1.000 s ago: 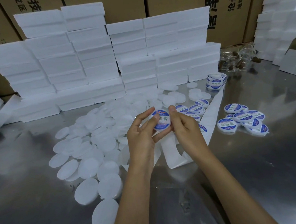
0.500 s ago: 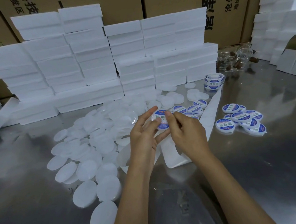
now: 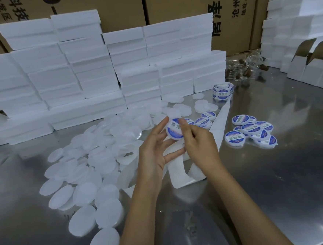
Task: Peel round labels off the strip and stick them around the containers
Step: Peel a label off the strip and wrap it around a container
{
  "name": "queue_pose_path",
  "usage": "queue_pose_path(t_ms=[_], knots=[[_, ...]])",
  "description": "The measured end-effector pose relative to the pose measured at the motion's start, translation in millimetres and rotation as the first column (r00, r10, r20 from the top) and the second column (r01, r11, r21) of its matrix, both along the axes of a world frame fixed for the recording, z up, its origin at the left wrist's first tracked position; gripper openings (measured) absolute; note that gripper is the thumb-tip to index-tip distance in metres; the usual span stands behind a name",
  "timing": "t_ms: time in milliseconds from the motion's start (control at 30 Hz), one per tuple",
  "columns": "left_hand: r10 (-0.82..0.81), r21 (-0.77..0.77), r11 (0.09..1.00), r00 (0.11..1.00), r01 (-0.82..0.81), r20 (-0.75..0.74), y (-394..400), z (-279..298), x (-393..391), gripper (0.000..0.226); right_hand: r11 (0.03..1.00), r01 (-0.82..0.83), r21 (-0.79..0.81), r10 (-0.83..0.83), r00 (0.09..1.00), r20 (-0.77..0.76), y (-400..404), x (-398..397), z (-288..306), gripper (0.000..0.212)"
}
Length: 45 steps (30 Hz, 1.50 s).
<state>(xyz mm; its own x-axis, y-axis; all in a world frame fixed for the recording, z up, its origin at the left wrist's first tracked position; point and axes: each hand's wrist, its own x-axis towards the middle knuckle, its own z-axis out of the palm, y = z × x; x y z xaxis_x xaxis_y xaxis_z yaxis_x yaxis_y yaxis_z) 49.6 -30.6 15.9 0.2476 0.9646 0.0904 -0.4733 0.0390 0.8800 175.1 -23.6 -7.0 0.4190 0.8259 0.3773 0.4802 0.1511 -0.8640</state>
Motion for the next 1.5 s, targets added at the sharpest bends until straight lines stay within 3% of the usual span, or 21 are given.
queue_pose_path(t_ms=[100,233,333,400,533,633,700,800,867,933,1000,1133,1300,1500], knots=[[0.089,-0.025,0.996,0.996,-0.089,0.013,1,0,1,0.036,0.993,0.111,-0.041,-0.118,0.926,-0.357,6,21,2,0.059],[0.161,-0.046,0.986,0.985,-0.159,0.062,3,-2,-12,0.041,0.961,0.200,-0.193,-0.275,0.583,-0.764,11,66,-3,0.055],[0.204,-0.089,0.976,0.977,-0.197,0.070,5,-4,-19,0.045,0.964,0.178,-0.196,-0.248,0.344,-0.906,10,92,-9,0.048],[0.223,-0.120,0.970,0.972,-0.212,0.080,6,-5,-21,0.045,0.974,0.153,-0.166,-0.198,0.232,-0.952,9,102,-11,0.043],[0.249,-0.172,0.958,0.964,-0.232,0.088,9,-6,-21,0.042,0.981,0.139,-0.136,-0.157,0.149,-0.976,5,106,-12,0.039],[0.266,-0.221,0.946,0.957,-0.236,0.119,11,-7,-21,0.038,0.980,0.139,-0.142,-0.165,0.177,-0.970,5,104,-11,0.038],[0.285,-0.233,0.938,0.953,-0.255,0.104,12,-9,-21,0.036,0.971,0.165,-0.174,-0.215,0.277,-0.936,6,99,-8,0.032],[0.295,-0.224,0.934,0.955,-0.280,0.040,14,-13,-21,0.034,0.958,0.240,-0.159,-0.277,0.613,-0.740,13,82,-3,0.023],[0.311,-0.204,0.928,0.950,-0.313,-0.043,17,-16,-19,0.033,0.973,0.216,-0.080,-0.228,0.854,-0.468,25,68,2,0.017],[0.330,-0.173,0.919,0.931,-0.355,-0.156,22,-17,-13,0.028,0.987,0.132,-0.087,-0.143,0.981,-0.128,45,60,9,0.013],[0.340,-0.133,0.914,0.903,-0.382,-0.261,27,-21,-6,0.025,0.985,0.039,-0.167,-0.021,0.994,0.111,77,56,13,0.022],[0.405,0.017,0.901,0.825,-0.434,-0.395,30,-36,2,0.027,0.944,-0.051,-0.325,0.158,0.936,0.313,142,54,9,0.040],[0.473,0.084,0.871,0.776,-0.485,-0.417,36,-45,4,0.029,0.913,-0.122,-0.390,0.263,0.906,0.331,190,48,-5,0.055],[0.476,0.079,0.869,0.783,-0.488,-0.400,39,-45,4,0.031,0.952,-0.092,-0.293,0.212,0.888,0.408,200,48,-26,0.046]])
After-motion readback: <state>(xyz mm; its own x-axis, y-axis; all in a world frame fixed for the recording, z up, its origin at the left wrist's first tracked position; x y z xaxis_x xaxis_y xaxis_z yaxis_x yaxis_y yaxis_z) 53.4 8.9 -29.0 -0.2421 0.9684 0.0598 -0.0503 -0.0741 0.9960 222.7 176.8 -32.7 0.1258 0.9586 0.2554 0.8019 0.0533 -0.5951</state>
